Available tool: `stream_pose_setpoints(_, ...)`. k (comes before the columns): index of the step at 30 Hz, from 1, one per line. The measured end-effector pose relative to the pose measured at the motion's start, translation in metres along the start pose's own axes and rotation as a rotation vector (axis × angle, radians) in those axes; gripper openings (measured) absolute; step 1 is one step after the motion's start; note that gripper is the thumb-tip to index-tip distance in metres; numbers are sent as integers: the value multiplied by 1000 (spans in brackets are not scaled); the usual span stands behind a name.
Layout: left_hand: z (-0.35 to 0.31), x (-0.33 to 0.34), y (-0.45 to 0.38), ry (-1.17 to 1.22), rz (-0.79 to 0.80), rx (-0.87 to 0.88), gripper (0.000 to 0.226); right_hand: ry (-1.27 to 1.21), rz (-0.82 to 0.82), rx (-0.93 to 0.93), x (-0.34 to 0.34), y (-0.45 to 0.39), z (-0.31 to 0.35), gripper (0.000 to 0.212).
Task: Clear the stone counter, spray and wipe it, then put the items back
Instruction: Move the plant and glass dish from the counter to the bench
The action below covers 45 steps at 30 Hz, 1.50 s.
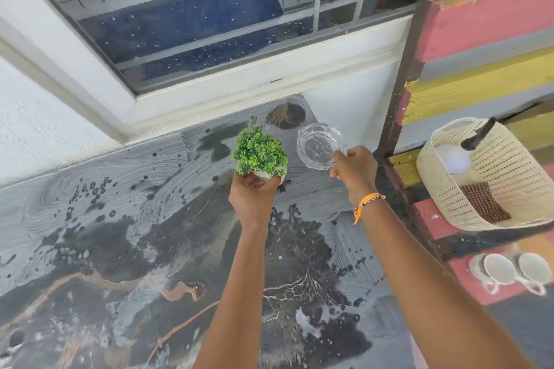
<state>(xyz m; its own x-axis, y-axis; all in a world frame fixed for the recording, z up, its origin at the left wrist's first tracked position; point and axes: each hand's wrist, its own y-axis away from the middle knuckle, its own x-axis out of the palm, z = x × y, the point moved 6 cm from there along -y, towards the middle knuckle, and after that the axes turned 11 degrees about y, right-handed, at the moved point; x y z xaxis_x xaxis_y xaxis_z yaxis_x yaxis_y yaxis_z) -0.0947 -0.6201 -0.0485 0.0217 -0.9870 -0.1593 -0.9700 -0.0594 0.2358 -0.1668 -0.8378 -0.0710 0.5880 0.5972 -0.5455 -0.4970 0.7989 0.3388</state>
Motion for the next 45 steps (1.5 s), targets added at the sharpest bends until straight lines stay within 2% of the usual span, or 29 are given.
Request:
stream_pose_setpoints(5,-3,44,56,-63,156,61,41,1,-73,19,-78,22,-45,15)
stream_pose_setpoints(10,4,121,134,-130,347,111,42,1,-195,105,-188,31,-125,9)
stream_pose_setpoints(16,27,238,252,-171,504,65,48,73,-266,283,-312,2,-255,8)
stream_pose_setpoints(24,88,382,369,-272,653,-72,47,94,-295,420,-425,-42,-385,9)
stream_pose_setpoints(28,124,432,395,-366,695,-102,40,94,-281,450,-452,-71,-431,12)
stream_pose_setpoints(34,169,502,408,-431,747,-110,65,100,-248,493,-458,-117,-488,11)
stream_pose_setpoints(39,198,543,404,-471,660,-115,43,55,-232,536,-446,-151,-524,8)
stream_pose_setpoints(43,206,563,402,-520,633,-70,40,46,-237,518,-445,-172,-538,22)
stream_pose_setpoints(45,213,570,399,-525,614,-92,40,43,-228,501,-443,-182,-544,21)
